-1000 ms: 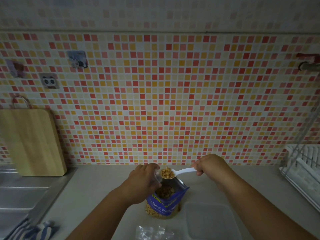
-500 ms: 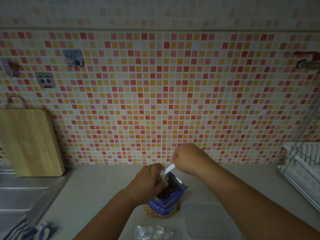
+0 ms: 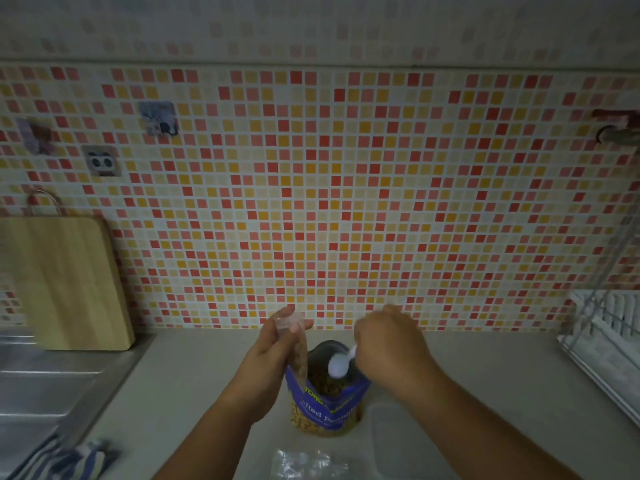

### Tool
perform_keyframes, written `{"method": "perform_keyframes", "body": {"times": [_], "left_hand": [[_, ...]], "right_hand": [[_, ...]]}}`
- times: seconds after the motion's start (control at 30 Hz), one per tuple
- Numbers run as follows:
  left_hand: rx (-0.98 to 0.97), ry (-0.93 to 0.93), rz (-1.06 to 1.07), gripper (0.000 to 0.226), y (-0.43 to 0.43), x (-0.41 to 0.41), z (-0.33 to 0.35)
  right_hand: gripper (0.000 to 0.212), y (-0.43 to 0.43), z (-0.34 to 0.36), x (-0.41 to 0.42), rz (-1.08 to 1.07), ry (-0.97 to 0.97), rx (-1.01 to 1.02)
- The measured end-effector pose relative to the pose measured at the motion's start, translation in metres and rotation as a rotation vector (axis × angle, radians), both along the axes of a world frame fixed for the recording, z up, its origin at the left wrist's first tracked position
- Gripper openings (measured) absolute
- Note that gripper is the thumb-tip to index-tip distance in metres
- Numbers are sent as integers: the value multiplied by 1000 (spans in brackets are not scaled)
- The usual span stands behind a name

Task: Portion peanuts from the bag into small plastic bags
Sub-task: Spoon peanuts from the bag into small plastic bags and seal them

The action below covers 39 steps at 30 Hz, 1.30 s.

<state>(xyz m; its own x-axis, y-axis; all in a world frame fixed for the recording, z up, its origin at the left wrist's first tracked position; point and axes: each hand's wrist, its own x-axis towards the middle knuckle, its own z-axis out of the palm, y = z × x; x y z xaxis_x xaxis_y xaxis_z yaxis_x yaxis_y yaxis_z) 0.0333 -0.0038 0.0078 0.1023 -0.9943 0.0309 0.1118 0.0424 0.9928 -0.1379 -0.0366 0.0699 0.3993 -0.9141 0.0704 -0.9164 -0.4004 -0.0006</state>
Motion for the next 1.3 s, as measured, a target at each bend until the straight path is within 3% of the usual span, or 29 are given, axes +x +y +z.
{"method": "perform_keyframes", "body": {"times": [0.1, 0.2, 0.27, 0.33, 0.43, 0.5, 0.7, 0.93, 1.1, 1.3], "left_hand": [[-15, 177, -22, 45, 8, -3, 3], [6, 237, -55, 48, 15, -8, 5], [36, 261, -83, 49, 20, -11, 5], [56, 280, -107, 50, 26, -14, 6], [59, 244, -177, 43, 33, -21, 7], [63, 249, -193, 41, 38, -25, 12], [-56, 134, -97, 40, 44, -31, 24], [-134, 9, 108, 17, 51, -34, 32], [-176, -44, 175, 15, 55, -39, 36], [-185, -136, 200, 17, 62, -43, 38]], "right_hand": [[29, 5, -46, 4, 44, 12, 30], [30, 8, -67, 3, 37, -100, -16], [28, 8, -63, 2, -10, -353, -105], [18, 14, -48, 2, -79, -758, -37], [12, 29, -25, 6, -56, -1265, 431], [12, 39, -19, 8, -36, -1374, 573], [18, 49, -12, 1, -61, -1454, 434], [22, 59, -8, -10, -62, -1429, 343], [24, 63, -7, -15, -88, -1399, 275], [11, 66, -5, -22, -31, -1283, 298]]}}
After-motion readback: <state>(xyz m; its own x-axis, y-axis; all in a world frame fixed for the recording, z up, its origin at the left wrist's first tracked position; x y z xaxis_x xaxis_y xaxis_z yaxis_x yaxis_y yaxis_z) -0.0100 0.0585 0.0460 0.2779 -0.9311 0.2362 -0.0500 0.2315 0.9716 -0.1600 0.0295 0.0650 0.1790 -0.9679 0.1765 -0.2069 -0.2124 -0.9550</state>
